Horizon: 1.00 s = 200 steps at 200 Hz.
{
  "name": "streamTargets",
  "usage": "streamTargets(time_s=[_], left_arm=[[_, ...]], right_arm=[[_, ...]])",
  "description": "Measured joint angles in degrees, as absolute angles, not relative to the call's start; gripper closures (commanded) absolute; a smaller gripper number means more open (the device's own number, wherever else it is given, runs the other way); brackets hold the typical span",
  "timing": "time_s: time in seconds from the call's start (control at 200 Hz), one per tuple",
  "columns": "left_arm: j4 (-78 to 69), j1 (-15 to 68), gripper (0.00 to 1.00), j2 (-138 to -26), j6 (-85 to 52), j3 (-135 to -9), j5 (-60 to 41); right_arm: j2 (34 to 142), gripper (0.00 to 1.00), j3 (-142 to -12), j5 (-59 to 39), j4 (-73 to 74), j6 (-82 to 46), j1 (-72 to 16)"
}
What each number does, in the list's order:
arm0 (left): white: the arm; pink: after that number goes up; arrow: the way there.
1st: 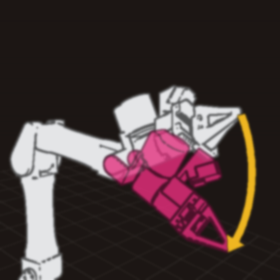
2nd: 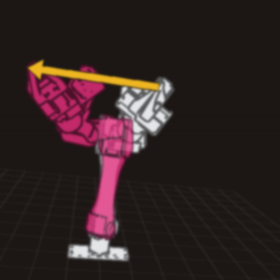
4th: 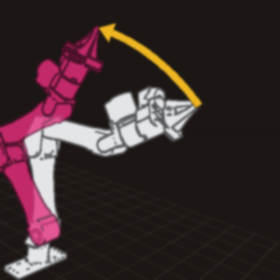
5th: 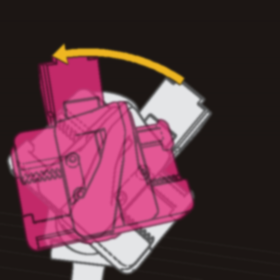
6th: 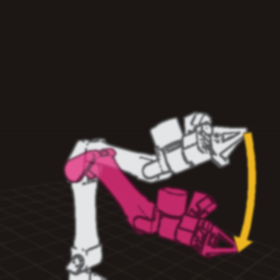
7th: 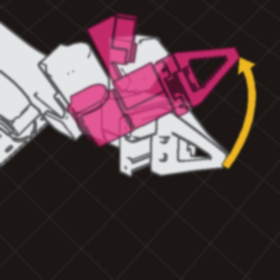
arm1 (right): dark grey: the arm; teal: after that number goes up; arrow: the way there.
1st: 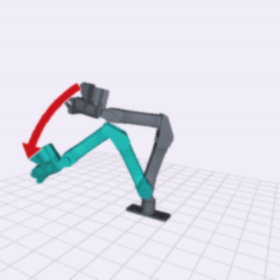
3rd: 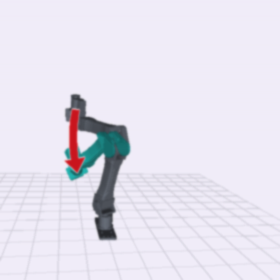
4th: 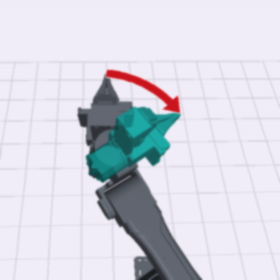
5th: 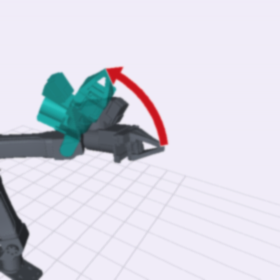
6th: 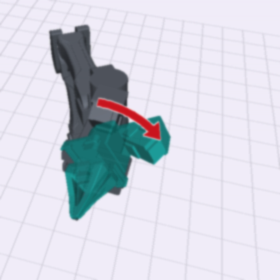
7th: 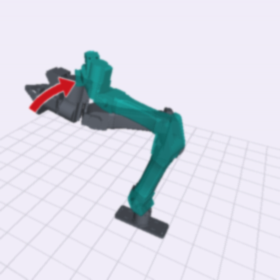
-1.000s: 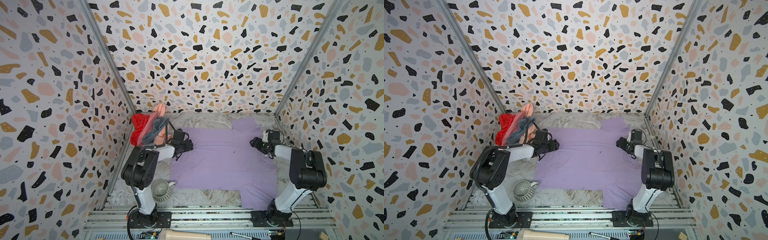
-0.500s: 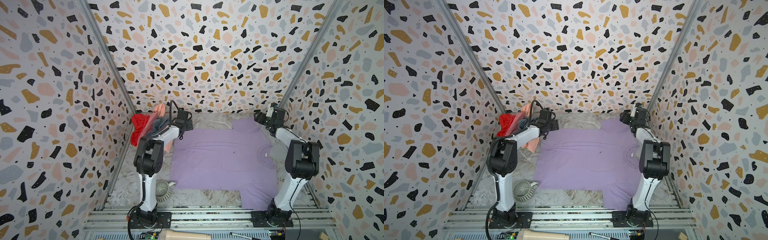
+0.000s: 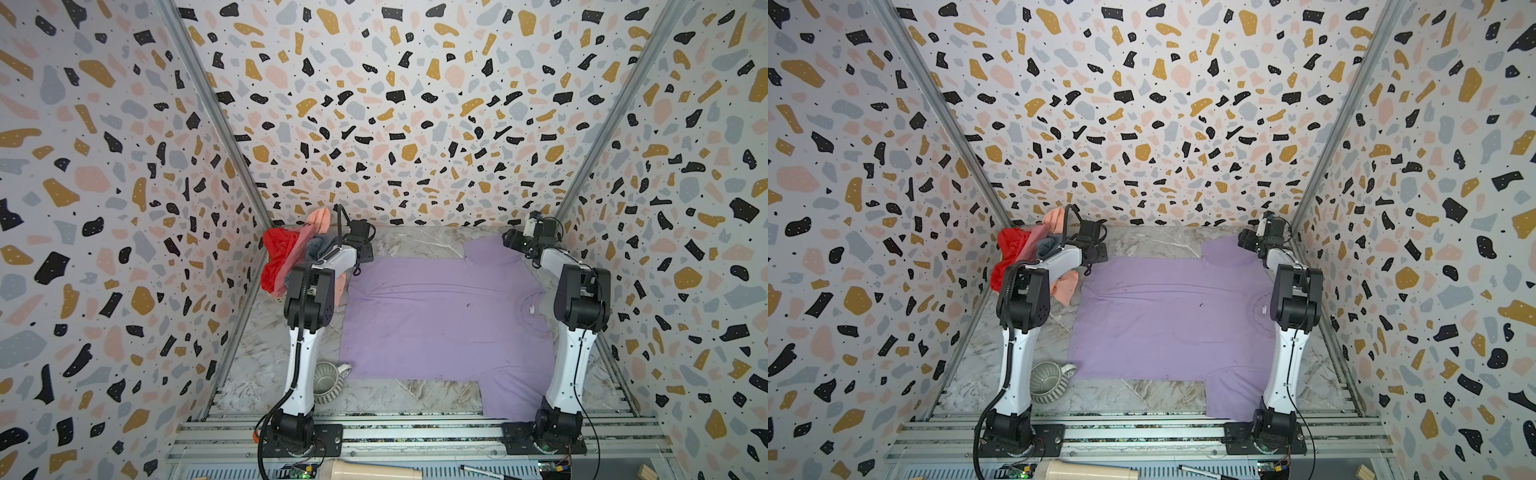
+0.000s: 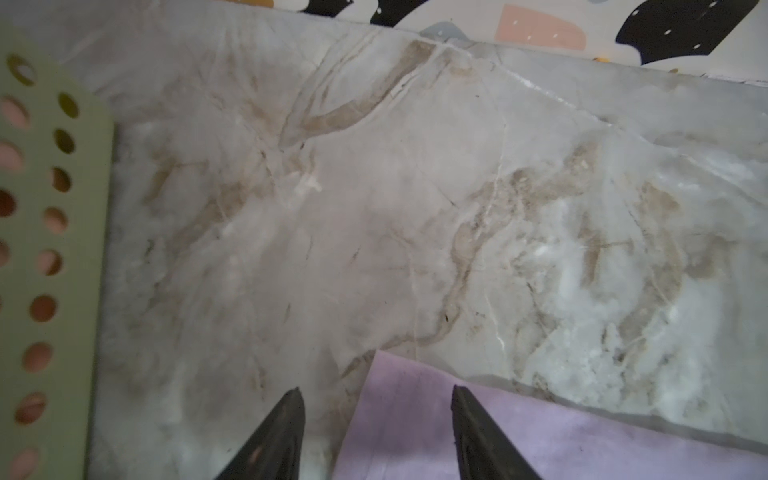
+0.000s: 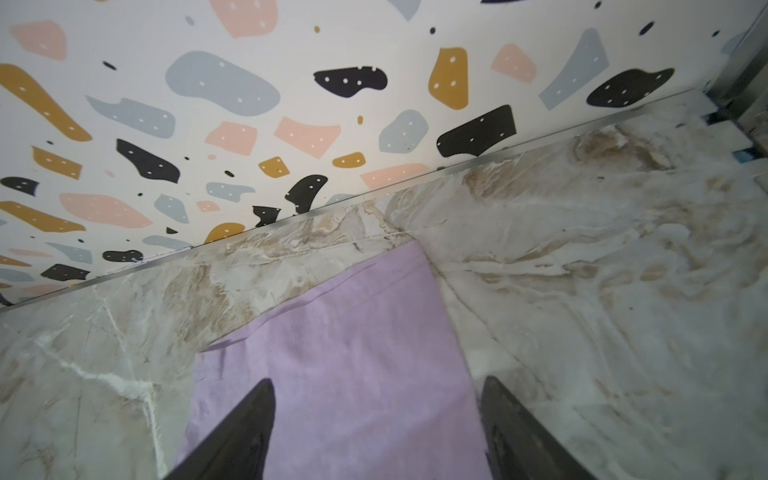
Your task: Fold and stack the t-shirts
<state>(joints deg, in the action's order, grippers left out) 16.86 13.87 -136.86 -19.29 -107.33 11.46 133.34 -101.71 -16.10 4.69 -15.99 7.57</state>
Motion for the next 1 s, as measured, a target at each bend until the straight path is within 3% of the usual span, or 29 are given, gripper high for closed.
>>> streamTargets(time_s=[0.095,0.245,0.325,0.756,0.946,1.001], left_arm=[[17.0,13.9,0.56,-137.8,-19.6,-107.8,10.9],[16.2,13.9,0.83,-138.1,-20.2,-107.8,9.4],[15.3,13.9,0.91,-138.1,-20.4,-107.5,8.0],[4.6,13.9,0.99,-134.1,-22.0,-97.5,3.9],[3.9,13.9,1.0,-133.7,-22.3,-96.7,2.9],[3.8,13.9,1.0,-133.7,-22.3,-96.7,2.6]], right_arm=[[135.5,0.22,-105.1,-15.8,3.5,-15.5,7.8],[138.9,0.22,-109.6,-15.7,2.7,-15.0,7.9],[140.7,0.22,-111.6,-15.9,2.1,-15.0,8.1],[153.8,0.23,-130.8,-19.6,-6.9,-13.5,8.3],[153.9,0.29,-132.2,-19.7,-11.1,-10.7,8.0],[153.9,0.36,-132.5,-19.9,-12.1,-9.1,7.7]])
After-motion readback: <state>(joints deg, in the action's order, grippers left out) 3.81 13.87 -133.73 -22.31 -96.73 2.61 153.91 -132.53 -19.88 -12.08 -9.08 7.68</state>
